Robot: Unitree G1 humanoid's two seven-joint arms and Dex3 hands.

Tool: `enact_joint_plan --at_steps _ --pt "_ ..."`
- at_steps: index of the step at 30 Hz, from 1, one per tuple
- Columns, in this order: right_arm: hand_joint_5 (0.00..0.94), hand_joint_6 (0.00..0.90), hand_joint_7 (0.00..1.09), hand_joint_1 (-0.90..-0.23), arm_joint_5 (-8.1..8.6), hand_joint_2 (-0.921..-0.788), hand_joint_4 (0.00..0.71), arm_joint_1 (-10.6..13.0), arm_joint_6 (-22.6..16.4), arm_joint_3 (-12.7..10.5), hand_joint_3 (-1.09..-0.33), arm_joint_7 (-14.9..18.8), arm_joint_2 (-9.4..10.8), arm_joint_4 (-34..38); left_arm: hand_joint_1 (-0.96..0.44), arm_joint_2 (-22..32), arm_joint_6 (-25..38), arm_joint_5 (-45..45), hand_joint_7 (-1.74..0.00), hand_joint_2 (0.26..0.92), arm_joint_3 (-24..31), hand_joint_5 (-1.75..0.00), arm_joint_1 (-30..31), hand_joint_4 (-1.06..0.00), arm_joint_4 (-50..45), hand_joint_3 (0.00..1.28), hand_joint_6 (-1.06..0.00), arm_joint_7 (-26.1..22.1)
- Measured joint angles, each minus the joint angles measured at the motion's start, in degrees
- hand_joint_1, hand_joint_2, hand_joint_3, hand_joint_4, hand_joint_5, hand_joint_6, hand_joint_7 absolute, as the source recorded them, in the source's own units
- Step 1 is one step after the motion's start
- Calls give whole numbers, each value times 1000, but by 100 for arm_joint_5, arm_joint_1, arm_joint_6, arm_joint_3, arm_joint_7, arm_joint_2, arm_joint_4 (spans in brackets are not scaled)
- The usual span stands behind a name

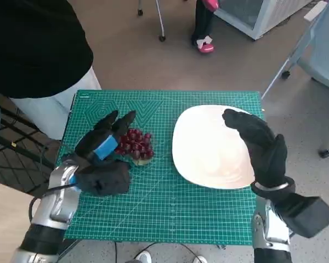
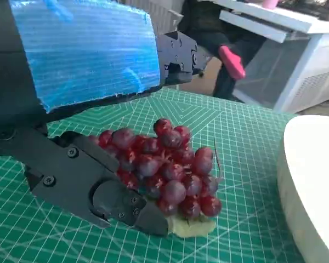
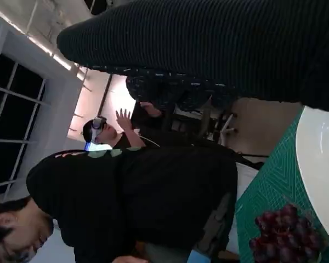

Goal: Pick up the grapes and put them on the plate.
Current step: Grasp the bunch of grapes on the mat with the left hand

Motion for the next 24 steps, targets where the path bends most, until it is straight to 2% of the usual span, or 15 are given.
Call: enact_joint_plan --at_steps 9,24 --pt "0 62 299 -636 1 -921 367 7 -5 -24 -865 0 -50 0 -408 -97 239 10 -8 699 -315 1 -393 1 523 1 -105 43" --pt "1 7 388 -635 -57 -921 368 7 -42 -21 -862 -1 -66 39 -404 -413 502 18 -1 704 -840 1 -1502 1 2521 2 -98 342"
